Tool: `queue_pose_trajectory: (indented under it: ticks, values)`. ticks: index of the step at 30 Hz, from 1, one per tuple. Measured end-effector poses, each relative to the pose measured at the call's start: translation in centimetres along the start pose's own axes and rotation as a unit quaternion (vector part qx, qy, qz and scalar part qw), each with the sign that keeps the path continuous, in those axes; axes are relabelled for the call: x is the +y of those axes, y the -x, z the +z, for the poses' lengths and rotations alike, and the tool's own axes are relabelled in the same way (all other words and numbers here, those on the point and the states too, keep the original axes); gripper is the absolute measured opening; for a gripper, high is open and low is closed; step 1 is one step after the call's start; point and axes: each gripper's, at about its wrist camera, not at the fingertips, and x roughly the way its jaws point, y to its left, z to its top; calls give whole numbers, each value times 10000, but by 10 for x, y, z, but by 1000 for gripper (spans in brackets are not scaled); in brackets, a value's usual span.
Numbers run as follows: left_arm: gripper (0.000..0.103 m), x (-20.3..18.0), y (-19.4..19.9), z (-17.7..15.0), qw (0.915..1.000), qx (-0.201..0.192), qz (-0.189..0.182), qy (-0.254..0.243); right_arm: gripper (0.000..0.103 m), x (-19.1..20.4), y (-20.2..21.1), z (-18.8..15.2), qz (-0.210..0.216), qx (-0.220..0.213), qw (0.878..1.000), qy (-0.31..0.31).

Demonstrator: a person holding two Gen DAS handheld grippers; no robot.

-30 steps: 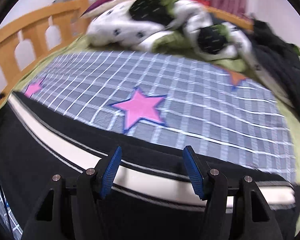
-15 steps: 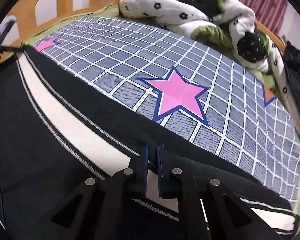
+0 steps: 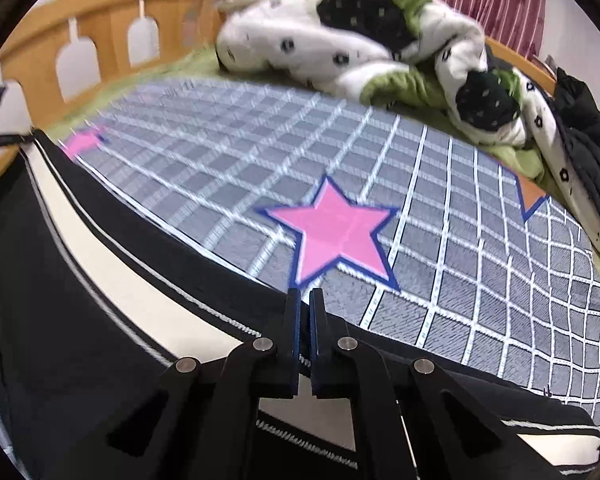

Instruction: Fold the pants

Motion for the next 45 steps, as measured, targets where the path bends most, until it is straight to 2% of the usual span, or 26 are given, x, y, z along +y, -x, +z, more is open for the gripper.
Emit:
queue_pose_trajectory:
  ticks: [2,5,8,10,12,13,14,15,16,17,18,22,23,24,25,26,27,29,32,34,36,38,41,42,44,45]
  values:
    - [19,3,-2,-1,9999,-43,-56,119,3,1,-12,-2,-79,40,9999,-79]
    - [19,10,11,1,9987,-271,-299,313,0,-12,-5,-2,-69,-268,9982,-531]
    - [19,2,-3,-1,9998,-131,-43,108,0,-30,13,-2,-21,-618,9941,-886]
    - [22,-5,-16,-3,9998,98,183,-57,0,-34,10,-4,1,-508,9942,-950]
    - [23,-9,-11,-4,9994,-4,302,-180,0,-34,6,-7,61,-290,9954,-915]
    - [29,-9,-7,-4,9995,-43,265,-194,0,-34,7,-9,126,-196,9959,-874]
    - [35,-9,-3,-4,9995,-56,237,-189,6,-33,9,-12,171,-201,9962,-827]
    - [50,-9,0,-4,9997,-54,172,-176,14,-32,14,-14,213,-239,9967,-750]
    - [61,-8,0,-2,9998,-56,102,-179,37,-30,16,-15,221,-260,9970,-689]
    - [61,-8,1,-1,9997,-90,71,-205,56,-28,18,-15,221,-272,9975,-606]
    - [61,-8,2,-2,9996,-111,126,-227,59,-25,19,-14,183,-321,9980,-513]
    - [59,-9,-11,0,9996,154,175,-132,59,-14,4,-4,290,-155,9991,-273]
    - [49,-8,-14,-2,9996,215,178,-75,59,-12,-2,-2,363,-69,9991,-201]
    - [28,-7,-13,-3,9995,150,272,-69,56,-6,-11,0,419,112,9990,-48]
    - [21,-7,-7,-5,9995,20,268,-138,37,2,-20,-1,417,286,9985,187]
    - [19,-7,-3,-6,9997,-73,167,-180,7,8,-23,-2,272,327,9984,380]
    - [18,-5,5,-8,9995,-221,73,-191,3,15,-22,-3,228,242,9977,588]
    - [18,-2,13,-9,9993,-340,8,-152,2,18,-12,-3,211,124,9977,639]
    - [17,4,23,-5,9982,-569,-181,38,2,1,10,0,459,-333,9983,149]
    - [17,5,15,0,9985,-522,-152,28,2,-4,14,2,514,-472,9976,-18]
    - [17,2,-6,-1,9996,-289,25,-30,2,-1,3,2,415,-363,9985,0]
    - [18,-6,-19,-7,9992,-213,269,-208,2,3,-19,-2,316,-67,9995,73]
    - [27,-21,-16,-11,9964,-260,685,-428,6,0,-28,-4,263,-26,9996,-73]
    - [36,-23,-14,-10,9962,-163,720,-461,9,-2,-26,-3,253,-7,9995,-175]
    - [38,-28,-2,-12,9954,-152,740,-584,20,-5,-19,-3,96,114,9995,-282]
    - [43,-33,7,-15,9942,-214,779,-704,21,-6,-9,-4,-60,75,9996,-275]
